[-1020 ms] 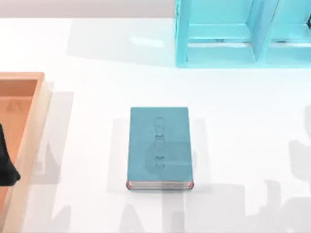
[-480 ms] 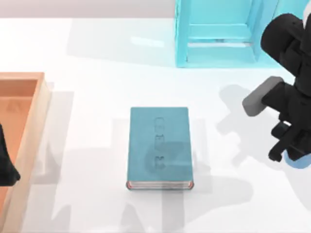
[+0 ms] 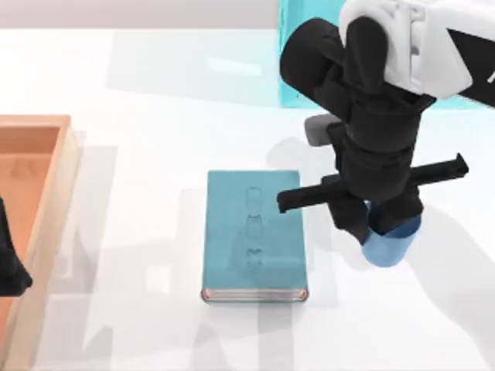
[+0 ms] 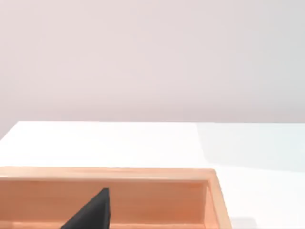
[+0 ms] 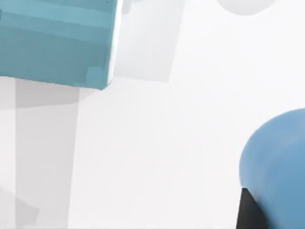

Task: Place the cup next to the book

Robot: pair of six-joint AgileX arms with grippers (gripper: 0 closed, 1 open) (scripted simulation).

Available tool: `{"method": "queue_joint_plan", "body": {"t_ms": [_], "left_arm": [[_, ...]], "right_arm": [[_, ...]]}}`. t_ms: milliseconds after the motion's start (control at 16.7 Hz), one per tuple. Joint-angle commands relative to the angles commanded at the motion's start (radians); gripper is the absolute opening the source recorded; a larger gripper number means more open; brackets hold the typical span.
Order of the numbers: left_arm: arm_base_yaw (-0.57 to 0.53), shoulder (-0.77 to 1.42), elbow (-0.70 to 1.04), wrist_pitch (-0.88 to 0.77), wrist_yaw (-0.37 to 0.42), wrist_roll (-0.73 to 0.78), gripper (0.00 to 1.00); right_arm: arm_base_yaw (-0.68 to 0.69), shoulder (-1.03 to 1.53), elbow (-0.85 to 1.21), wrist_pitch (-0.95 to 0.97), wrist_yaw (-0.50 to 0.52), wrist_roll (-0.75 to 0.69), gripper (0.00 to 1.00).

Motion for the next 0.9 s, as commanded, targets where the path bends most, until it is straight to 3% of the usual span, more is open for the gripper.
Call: {"method": "queue_joint_plan", "body": {"t_ms": [300,900], "left_arm": [[0.000,0.000,0.000,0.000,0.000,0.000,1.00],[0.000,0.000,0.000,0.000,0.000,0.000,1.00]], "right_arm": [[0.053,0.027,0.070,0.013,0.006,0.224,0.00],[0.047,0.026,-0.003,0.086,0.006,0.232,0.00]]}}
